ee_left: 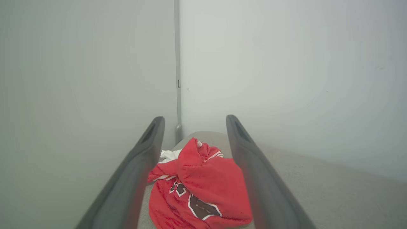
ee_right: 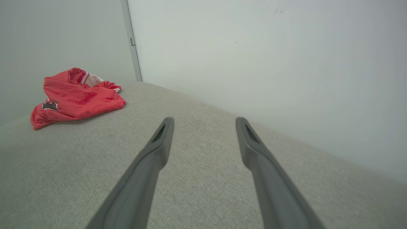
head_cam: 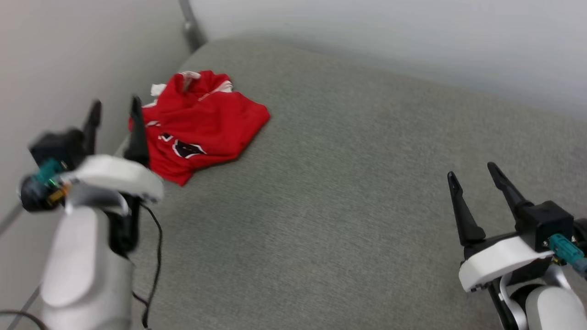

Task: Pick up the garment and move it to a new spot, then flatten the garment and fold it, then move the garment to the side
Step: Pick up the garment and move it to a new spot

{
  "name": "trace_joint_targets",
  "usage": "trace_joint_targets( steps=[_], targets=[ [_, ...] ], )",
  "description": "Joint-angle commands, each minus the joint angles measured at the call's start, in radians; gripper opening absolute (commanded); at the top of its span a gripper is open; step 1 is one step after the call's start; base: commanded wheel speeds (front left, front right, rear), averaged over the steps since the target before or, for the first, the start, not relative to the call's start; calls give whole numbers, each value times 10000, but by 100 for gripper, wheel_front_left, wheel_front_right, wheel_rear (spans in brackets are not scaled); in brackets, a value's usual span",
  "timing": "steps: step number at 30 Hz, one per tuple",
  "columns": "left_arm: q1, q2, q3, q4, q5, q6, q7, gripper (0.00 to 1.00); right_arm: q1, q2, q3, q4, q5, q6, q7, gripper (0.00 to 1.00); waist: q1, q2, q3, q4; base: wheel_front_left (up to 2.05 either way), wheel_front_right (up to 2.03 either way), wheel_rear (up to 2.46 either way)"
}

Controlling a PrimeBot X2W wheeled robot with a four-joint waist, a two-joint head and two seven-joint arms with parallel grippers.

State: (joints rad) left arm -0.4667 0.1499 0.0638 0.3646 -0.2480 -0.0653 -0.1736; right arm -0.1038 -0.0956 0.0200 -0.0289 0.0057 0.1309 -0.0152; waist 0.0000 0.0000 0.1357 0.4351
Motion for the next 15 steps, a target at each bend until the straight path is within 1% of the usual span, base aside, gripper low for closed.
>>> trace_joint_targets(
  steps=[1,5,7,12,15],
  targets=[
    [-624,264,137,179,-217,-85,463,100,-275,-135,25,-97,-30,-5,91,100,0,0,807,-717,0,0,0],
    [-1968,1208,459,869,-721,-306,1914,100,-742,-294,144,-273,-5,-5,152,100,0,0,1662,-1381,0,0,0],
    [-2511,1723,409,1258,-787,-411,2730,100,-944,-376,144,-380,-23,-5,170,100,0,0,2117,-1652,0,0,0],
    [-3364,2539,222,2579,-1316,-563,4780,100,-1388,-436,58,-450,-21,-3,79,100,0,0,3056,-2134,0,0,0],
    [-3639,2880,255,3404,-1705,-602,5979,100,-1585,-457,114,-451,-5,-5,24,100,0,0,3517,-2383,0,0,0]
  ],
)
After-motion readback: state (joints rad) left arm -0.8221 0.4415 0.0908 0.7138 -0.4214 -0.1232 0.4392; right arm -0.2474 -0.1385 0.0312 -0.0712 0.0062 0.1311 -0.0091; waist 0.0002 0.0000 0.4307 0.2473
